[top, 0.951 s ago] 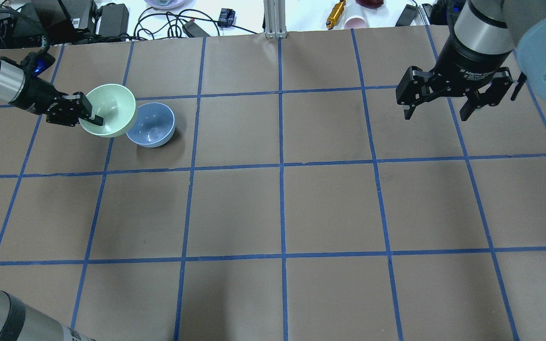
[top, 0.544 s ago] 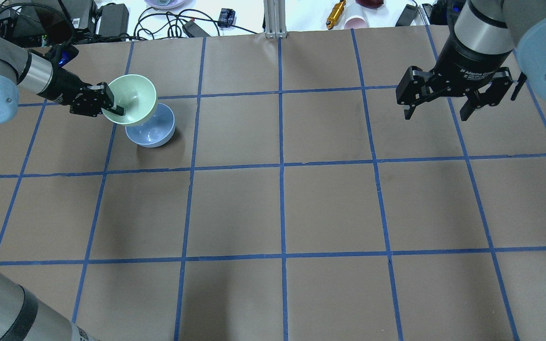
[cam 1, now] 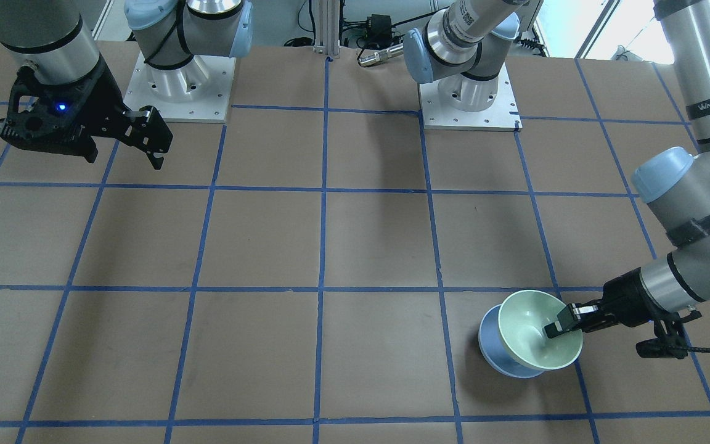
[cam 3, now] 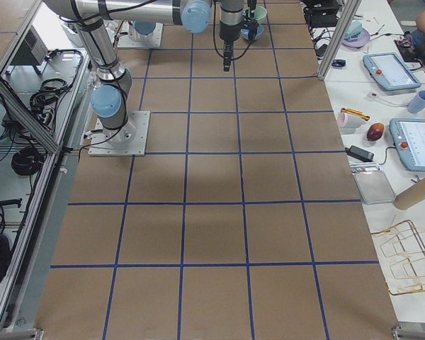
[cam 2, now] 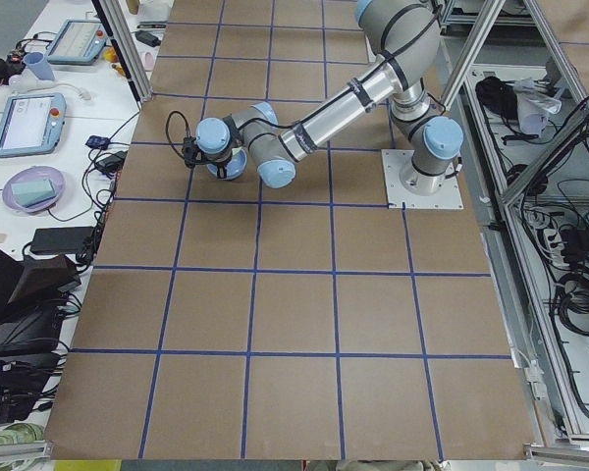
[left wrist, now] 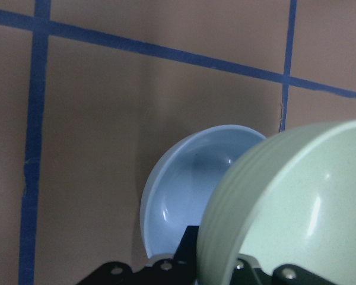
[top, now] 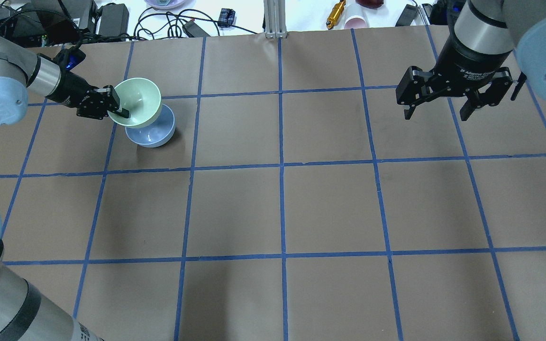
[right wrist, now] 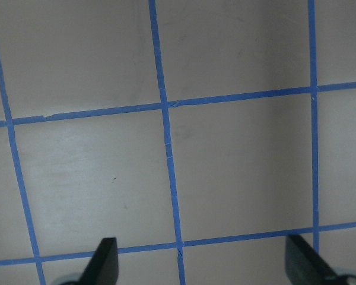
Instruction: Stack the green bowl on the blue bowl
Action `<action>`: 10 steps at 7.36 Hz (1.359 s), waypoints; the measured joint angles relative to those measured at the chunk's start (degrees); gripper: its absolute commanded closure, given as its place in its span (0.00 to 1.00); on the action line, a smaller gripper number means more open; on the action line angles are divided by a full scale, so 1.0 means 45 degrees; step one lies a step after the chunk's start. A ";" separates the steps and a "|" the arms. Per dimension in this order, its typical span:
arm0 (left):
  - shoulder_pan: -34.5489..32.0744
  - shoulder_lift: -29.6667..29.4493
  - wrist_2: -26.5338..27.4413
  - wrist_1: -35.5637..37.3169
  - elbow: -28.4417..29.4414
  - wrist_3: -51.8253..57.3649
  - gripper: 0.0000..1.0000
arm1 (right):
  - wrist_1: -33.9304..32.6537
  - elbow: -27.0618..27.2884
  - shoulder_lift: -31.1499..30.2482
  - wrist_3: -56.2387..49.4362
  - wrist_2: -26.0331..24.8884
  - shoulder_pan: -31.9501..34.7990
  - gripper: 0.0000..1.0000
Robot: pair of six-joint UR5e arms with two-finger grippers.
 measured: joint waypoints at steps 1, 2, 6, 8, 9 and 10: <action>-0.0007 -0.0044 0.0004 0.0000 -0.0005 -0.0003 0.85 | 0.0000 0.0000 0.0000 0.0000 0.0000 0.0000 0.00; -0.0009 -0.0069 0.0005 0.0000 -0.0008 -0.0015 0.82 | 0.0000 0.0000 0.0000 0.0001 0.0000 0.0000 0.00; -0.0017 -0.0173 0.0022 0.0147 0.0013 -0.0111 0.19 | 0.0000 0.0000 0.0000 0.0000 0.0000 0.0000 0.00; -0.0120 -0.0053 0.0059 0.0168 0.0041 -0.0513 0.16 | 0.0000 0.0000 0.0000 0.0000 0.0004 0.0000 0.00; -0.0185 0.0093 0.0136 0.0136 0.0087 -0.0621 0.13 | 0.0000 0.0000 0.0000 0.0000 0.0008 0.0000 0.00; -0.0250 0.0296 0.0326 0.0028 0.0197 -0.0743 0.12 | 0.0000 0.0000 0.0000 0.0000 0.0004 0.0000 0.00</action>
